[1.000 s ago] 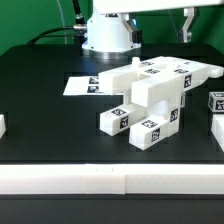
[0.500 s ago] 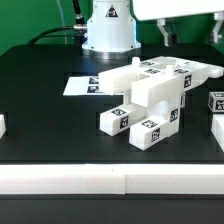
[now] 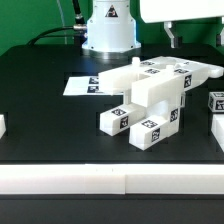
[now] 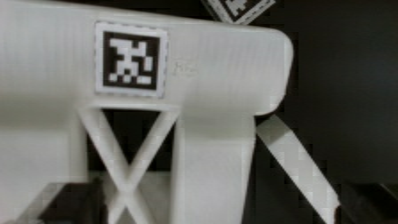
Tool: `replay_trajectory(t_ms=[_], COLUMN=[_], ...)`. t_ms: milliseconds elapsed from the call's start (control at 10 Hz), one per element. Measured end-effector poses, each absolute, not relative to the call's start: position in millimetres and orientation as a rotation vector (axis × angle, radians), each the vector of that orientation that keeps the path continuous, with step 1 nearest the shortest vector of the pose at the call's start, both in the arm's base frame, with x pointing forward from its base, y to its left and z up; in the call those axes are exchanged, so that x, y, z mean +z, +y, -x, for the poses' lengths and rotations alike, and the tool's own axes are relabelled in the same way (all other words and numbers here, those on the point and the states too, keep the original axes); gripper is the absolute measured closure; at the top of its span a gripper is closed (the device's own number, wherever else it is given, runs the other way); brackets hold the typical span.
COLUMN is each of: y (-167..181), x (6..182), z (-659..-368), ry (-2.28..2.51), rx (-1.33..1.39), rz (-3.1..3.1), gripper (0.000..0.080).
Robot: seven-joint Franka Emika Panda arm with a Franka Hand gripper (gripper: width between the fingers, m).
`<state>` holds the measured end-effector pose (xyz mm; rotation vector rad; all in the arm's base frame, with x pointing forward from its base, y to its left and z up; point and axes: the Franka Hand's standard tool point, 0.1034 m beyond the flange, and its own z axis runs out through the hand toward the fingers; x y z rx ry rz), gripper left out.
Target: Assemble chair
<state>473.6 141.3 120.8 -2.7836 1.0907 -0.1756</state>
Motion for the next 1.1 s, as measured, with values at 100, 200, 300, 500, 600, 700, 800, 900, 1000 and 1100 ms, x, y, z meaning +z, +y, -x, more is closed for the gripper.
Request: replay_trajectory(t_ms=[100,200,300,500,600,700,800,900,1000,1100], y=[158,170,179,189,189,182,173,167,160,153], x=[115.6,110.5,104.5,88.7,83.4,78.2,75.4,74.6,73.5,72.7], z=[-461,-451,-445,-433,-431,-432,-434,-436,-438,-439], ry=[1.092,1.076,1.055,1.021,1.005,0.973,0.952,0.93,0.901,0.874], rx=[-0.156,-0.14,-0.127,-0.102,-0.1,-0.099,-0.1,-0.103,-0.105,-0.107], rz=[2.788,2.802,2.821,2.862,2.876,2.899,2.914,2.926,2.939,2.952], gripper=[0.015,0.015,0.015,0.015,0.015,0.015,0.015,0.015,0.015,0.015])
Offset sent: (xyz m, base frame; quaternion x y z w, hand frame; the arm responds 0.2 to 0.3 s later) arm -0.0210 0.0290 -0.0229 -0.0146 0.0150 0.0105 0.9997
